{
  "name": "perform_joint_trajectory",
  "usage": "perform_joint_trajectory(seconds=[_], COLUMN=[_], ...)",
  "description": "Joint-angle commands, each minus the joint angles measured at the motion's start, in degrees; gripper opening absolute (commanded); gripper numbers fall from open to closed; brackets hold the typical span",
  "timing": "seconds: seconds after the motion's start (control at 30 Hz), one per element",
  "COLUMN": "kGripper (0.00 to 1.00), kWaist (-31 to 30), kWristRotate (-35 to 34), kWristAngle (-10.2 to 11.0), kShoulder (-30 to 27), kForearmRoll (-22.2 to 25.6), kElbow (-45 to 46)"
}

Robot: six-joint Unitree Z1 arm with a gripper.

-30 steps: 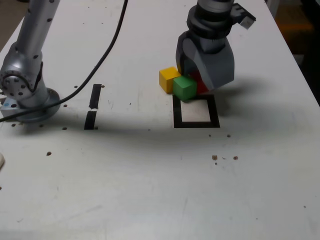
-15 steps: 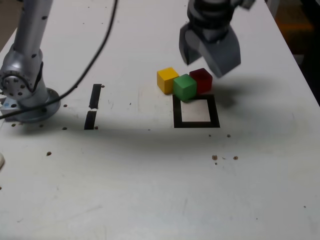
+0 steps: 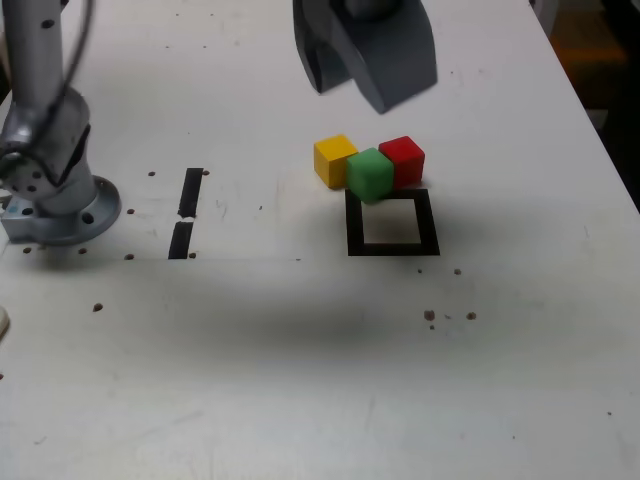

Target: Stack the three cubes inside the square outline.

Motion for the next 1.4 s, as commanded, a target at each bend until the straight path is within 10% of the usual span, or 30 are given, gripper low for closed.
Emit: perform_joint_trajectory(seconds=[0.0, 0.2, 0.7, 1.37], kGripper=[1.00, 1.00, 1.00, 1.00], kWaist=[-1.15, -3.91, -3.65, 1.87], kWristRotate=[-0.21, -1.13, 0.75, 3.65], kWristAngle=[-2.27, -7.18, -8.56, -3.50], kShoulder=[0.19, 1.70, 12.72, 14.39], kForearmRoll=[-0.91, -3.68, -4.88, -9.63], kElbow=[1.16, 4.00, 0.95, 4.83])
